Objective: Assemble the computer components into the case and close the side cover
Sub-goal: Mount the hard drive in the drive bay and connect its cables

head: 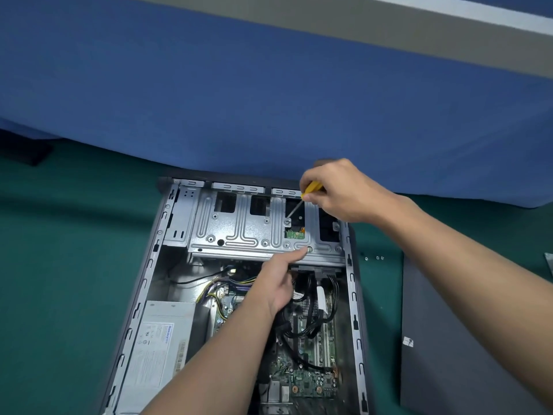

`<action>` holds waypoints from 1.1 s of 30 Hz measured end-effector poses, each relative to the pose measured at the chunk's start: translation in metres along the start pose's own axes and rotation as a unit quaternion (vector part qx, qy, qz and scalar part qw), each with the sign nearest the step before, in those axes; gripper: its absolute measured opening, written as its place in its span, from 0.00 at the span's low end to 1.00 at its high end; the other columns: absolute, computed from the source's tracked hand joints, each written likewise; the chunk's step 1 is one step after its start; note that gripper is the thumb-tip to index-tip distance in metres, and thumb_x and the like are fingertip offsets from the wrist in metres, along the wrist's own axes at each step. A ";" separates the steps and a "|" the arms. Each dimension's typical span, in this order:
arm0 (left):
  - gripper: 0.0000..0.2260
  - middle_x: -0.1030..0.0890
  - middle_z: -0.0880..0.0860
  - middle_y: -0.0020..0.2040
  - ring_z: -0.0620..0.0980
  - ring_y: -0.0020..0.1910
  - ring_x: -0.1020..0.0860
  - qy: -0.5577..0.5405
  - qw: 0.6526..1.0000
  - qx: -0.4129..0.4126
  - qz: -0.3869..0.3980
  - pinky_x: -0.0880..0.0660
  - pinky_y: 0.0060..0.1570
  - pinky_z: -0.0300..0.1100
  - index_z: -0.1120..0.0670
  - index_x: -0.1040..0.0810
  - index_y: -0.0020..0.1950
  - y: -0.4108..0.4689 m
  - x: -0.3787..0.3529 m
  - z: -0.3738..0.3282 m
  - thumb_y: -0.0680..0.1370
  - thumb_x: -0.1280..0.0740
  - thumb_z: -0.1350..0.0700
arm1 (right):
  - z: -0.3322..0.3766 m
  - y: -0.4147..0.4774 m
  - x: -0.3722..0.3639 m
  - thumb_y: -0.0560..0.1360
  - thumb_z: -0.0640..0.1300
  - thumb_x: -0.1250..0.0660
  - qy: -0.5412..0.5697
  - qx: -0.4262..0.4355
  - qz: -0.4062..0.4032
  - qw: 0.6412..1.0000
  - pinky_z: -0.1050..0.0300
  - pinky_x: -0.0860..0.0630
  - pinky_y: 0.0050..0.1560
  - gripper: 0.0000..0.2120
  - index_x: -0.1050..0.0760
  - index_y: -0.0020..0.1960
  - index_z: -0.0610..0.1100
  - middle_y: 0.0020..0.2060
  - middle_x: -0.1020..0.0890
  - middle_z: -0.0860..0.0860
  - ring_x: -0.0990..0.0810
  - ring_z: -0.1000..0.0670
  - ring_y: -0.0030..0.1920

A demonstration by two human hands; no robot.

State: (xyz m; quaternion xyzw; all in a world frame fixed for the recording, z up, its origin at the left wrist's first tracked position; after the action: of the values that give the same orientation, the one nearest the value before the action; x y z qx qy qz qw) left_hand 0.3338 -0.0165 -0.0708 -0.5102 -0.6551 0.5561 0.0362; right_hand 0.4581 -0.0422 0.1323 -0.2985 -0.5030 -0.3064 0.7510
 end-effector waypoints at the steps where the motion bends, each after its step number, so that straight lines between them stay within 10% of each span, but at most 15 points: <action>1: 0.35 0.47 0.58 0.79 0.54 0.78 0.55 0.000 1.000 -0.003 0.000 0.57 0.75 0.49 0.64 0.37 0.70 0.000 0.000 0.000 0.68 0.25 0.60 | 0.000 0.000 -0.001 0.77 0.45 0.33 0.001 0.000 0.003 1.000 0.54 0.27 0.45 0.02 0.22 0.48 0.47 0.42 0.25 0.54 0.29 0.52 0.45; 12: 0.34 0.46 0.58 0.78 0.55 0.78 0.55 -0.020 1.000 -0.012 -0.004 0.57 0.75 0.50 0.64 0.38 0.70 0.001 0.001 -0.003 0.70 0.25 0.61 | 0.005 0.008 -0.010 0.76 0.40 0.33 -0.016 0.010 0.024 1.000 0.54 0.27 0.41 0.03 0.22 0.46 0.47 0.37 0.27 0.59 0.27 0.53 0.43; 21: 0.29 0.42 0.58 0.78 0.54 0.78 0.54 -0.009 1.000 -0.005 0.014 0.58 0.75 0.49 0.62 0.30 0.66 0.004 -0.001 0.001 0.68 0.25 0.61 | 0.008 0.020 -0.008 0.76 0.61 0.39 -0.100 -0.097 0.050 0.989 0.53 0.34 0.34 0.21 0.34 0.45 0.42 0.34 0.29 0.50 0.28 0.42 0.40; 25: 0.16 0.37 0.58 0.75 0.52 0.78 0.51 -0.029 1.000 0.004 0.010 0.57 0.75 0.47 0.61 0.25 0.56 0.005 0.000 0.003 0.70 0.26 0.63 | 0.014 0.022 -0.008 0.75 0.46 0.38 -0.066 -0.087 0.109 0.988 0.52 0.30 0.36 0.09 0.34 0.49 0.42 0.43 0.25 0.46 0.27 0.44 0.40; 33: 0.31 0.44 0.57 0.78 0.52 0.78 0.55 -0.014 1.000 -0.003 -0.004 0.59 0.75 0.48 0.63 0.32 0.67 0.004 0.002 -0.001 0.68 0.23 0.60 | 0.017 0.017 0.001 0.78 0.59 0.50 -0.118 -0.162 0.037 0.979 0.51 0.36 0.40 0.20 0.38 0.34 0.47 0.36 0.30 0.48 0.31 0.42 0.39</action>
State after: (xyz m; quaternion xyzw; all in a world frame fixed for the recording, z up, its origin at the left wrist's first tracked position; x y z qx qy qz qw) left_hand 0.3359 -0.0144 -0.0744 -0.4998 -0.6596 0.5607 0.0278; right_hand 0.4616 -0.0192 0.1362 -0.4685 -0.5203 -0.3183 0.6391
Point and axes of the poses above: each hand's wrist, its own y-axis towards the middle knuckle, its own x-axis out of the back of the hand, z = x × y, the point moved 10 cm from there along y, towards the middle knuckle
